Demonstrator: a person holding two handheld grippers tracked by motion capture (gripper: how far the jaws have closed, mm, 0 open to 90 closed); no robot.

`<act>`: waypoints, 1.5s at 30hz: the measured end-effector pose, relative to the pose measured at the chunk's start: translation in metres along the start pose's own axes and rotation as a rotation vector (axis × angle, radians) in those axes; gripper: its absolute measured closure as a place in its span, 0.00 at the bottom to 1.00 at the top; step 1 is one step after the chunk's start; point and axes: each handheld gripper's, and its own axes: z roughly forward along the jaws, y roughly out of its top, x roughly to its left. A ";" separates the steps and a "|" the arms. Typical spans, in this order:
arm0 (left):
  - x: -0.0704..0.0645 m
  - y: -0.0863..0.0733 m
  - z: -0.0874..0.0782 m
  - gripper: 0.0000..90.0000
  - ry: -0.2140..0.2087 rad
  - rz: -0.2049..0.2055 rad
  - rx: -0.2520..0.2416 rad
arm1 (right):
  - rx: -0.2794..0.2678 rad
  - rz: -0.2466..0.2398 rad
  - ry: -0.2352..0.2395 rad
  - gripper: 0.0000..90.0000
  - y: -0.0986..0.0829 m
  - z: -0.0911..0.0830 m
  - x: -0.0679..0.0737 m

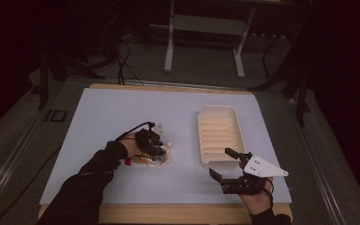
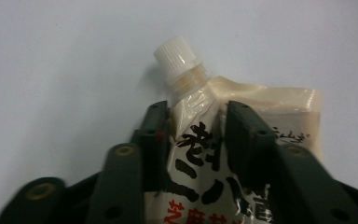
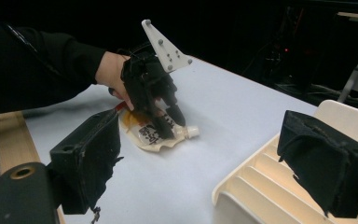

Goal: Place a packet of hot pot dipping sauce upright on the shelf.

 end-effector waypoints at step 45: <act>-0.042 0.000 -0.076 0.97 0.113 -0.128 -0.328 | -0.001 0.022 -0.012 0.15 -0.001 0.001 -0.004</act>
